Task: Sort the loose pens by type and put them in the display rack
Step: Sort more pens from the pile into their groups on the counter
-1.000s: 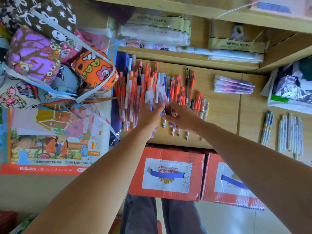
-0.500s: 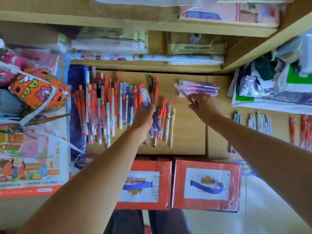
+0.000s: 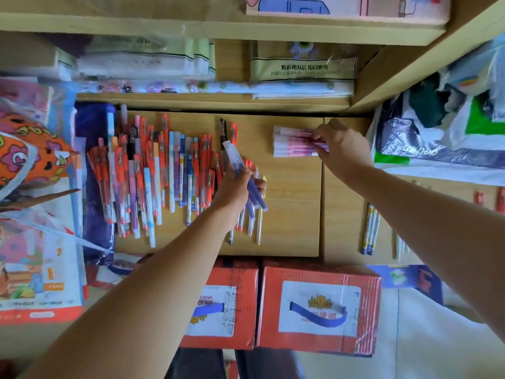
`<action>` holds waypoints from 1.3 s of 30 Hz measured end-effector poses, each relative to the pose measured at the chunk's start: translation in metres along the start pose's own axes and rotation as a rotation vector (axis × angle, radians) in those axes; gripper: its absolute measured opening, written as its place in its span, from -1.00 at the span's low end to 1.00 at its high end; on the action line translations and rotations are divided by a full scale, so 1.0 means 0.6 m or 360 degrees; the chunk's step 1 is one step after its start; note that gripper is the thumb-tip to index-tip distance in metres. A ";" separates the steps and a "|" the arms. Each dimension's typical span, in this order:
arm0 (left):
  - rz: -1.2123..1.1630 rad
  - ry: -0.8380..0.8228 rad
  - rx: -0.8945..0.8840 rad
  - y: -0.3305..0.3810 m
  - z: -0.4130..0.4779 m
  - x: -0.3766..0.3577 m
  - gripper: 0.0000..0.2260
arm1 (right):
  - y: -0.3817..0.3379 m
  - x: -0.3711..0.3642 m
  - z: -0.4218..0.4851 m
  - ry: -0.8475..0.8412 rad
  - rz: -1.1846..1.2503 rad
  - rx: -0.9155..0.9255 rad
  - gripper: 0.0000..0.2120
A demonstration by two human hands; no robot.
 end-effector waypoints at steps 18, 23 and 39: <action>-0.0160 -0.0306 0.0156 0.020 -0.019 -0.081 -0.71 | -0.051 -0.022 -0.077 -0.1150 0.1645 0.0000 -0.78; -0.0152 -0.0529 0.0039 0.018 -0.039 -0.108 -0.73 | -0.048 -0.028 -0.110 -0.1083 0.1840 -0.0040 -0.72; 0.1562 0.0285 -0.0790 -0.018 -0.025 -0.086 -0.68 | 0.020 -0.038 -0.119 -0.0509 0.0143 -0.0026 -0.79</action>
Point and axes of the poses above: each hand's wrist, its own z-axis towards the middle knuckle, its own x-axis out of the back of the hand, y = z × x, the point moved 1 cm from there along z, towards the middle knuckle, and after that the axes turned 9 degrees about -y, right-handed, at the moved point
